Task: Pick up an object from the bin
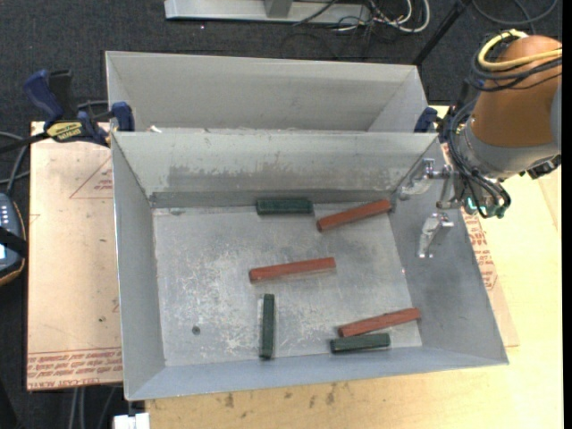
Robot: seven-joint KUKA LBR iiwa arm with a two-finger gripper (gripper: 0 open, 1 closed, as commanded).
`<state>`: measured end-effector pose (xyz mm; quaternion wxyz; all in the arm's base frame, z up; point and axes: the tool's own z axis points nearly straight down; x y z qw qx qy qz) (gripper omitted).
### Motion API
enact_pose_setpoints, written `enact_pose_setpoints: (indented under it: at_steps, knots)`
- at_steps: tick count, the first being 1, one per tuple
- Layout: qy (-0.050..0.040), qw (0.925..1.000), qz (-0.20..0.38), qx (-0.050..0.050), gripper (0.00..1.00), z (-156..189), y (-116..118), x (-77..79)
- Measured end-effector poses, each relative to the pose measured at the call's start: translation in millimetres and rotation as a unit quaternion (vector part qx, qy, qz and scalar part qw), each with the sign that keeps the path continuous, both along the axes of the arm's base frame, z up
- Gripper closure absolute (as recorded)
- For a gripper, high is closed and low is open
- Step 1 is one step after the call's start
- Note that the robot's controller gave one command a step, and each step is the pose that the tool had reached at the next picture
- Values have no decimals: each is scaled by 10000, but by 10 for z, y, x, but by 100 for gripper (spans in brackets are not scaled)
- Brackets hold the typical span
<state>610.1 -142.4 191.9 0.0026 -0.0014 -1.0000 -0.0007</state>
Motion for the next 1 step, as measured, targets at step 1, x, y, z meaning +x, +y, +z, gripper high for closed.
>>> enact_pose_setpoints:
  at_steps: [1]
  knots:
    - [-36,10000,11,-7,0,42,4,18]
